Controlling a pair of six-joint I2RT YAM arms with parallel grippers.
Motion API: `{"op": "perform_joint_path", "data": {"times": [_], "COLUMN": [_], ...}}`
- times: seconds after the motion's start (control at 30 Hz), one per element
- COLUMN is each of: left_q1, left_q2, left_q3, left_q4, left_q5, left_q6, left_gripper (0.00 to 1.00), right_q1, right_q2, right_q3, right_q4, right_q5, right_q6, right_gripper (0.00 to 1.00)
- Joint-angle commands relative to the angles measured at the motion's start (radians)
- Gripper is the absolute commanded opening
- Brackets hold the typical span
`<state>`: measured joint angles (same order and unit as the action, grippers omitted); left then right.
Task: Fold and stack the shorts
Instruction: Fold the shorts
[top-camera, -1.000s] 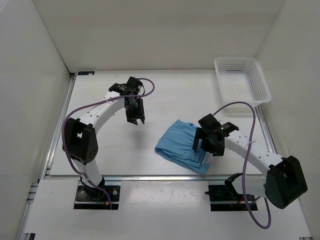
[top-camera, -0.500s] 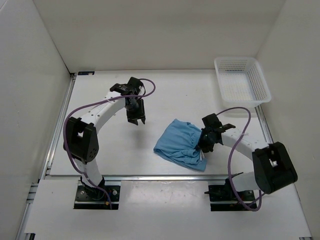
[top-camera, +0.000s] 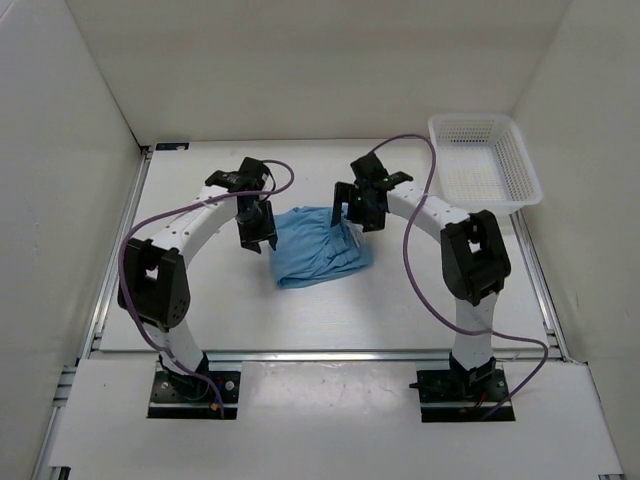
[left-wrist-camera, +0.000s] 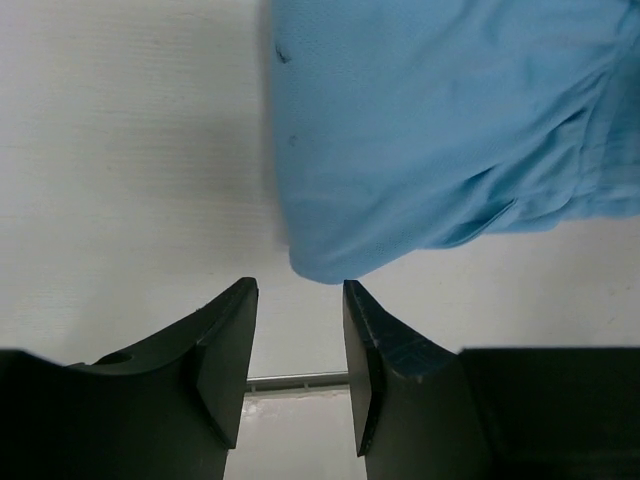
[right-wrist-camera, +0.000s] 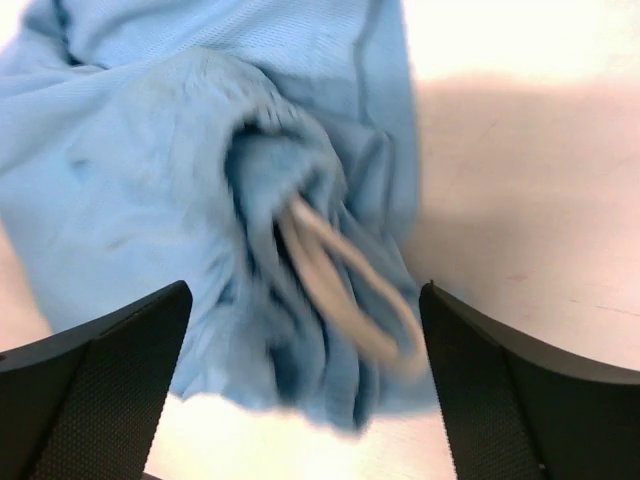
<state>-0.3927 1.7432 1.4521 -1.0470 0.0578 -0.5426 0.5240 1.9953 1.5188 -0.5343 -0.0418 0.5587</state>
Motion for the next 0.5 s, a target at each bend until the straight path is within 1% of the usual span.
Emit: {"op": "perform_joint_path", "data": {"times": [0.0,0.03,0.07,0.1,0.13,0.17,0.2,0.23,0.27,0.3,0.33,0.4,0.43,0.47], "left_q1": [0.024,0.025,0.038,0.038,0.052,0.069,0.08,0.104,0.118,0.13,0.15,0.161,0.161,0.17], "left_q2": [-0.115,-0.131,-0.146,-0.189,-0.217,-0.246,-0.278,-0.348,-0.387,-0.465,-0.505,-0.586,-0.656,-0.687], "left_q3": [-0.025,-0.035,-0.051,-0.052,-0.076,-0.076,-0.087,-0.096,-0.096,-0.096,-0.096,-0.105,-0.105,-0.105], "left_q4": [-0.008,-0.008,-0.008,-0.008,-0.018,-0.018,-0.018,-0.018,-0.018,-0.009,-0.008,0.005,0.014,0.015], "left_q5": [-0.027,-0.038,-0.05,-0.059,-0.071,-0.1,-0.113,-0.122,-0.143,-0.16,-0.182,-0.252,-0.275,-0.317], "left_q6": [0.006,0.006,0.006,0.006,0.006,0.006,0.006,-0.003,-0.003,-0.014,-0.023,-0.048,-0.048,-0.057], "left_gripper": [0.51,0.53,0.55,0.72,0.78,0.82,0.86,0.9,0.91,0.91,0.93,0.96,0.98,0.98], "right_q1": [-0.002,-0.002,-0.002,-0.002,-0.002,-0.002,-0.012,-0.012,-0.033,-0.042,-0.042,-0.064,-0.064,-0.064], "right_q2": [-0.081,-0.111,-0.188,-0.232,-0.327,-0.379,-0.432,-0.531,-0.58,-0.627,-0.715,-0.798,-0.873,-0.909], "right_q3": [0.087,0.087,0.036,0.005,-0.027,-0.101,-0.139,-0.175,-0.234,-0.261,-0.285,-0.35,-0.371,-0.393], "right_q4": [-0.13,-0.142,-0.142,-0.153,-0.153,-0.164,-0.164,-0.173,-0.191,-0.225,-0.243,-0.277,-0.302,-0.302], "right_q5": [0.084,0.149,0.186,0.227,0.273,0.317,0.4,0.436,0.469,0.502,0.579,0.655,0.684,0.704], "right_q6": [-0.057,-0.042,-0.033,-0.016,-0.005,-0.005,0.006,0.018,0.018,0.027,0.042,0.043,0.052,0.038], "right_gripper": [1.0,1.0,1.0,1.0,1.0,1.0,1.0,1.0,1.0,1.0,1.0,1.0,1.0,0.95]}}
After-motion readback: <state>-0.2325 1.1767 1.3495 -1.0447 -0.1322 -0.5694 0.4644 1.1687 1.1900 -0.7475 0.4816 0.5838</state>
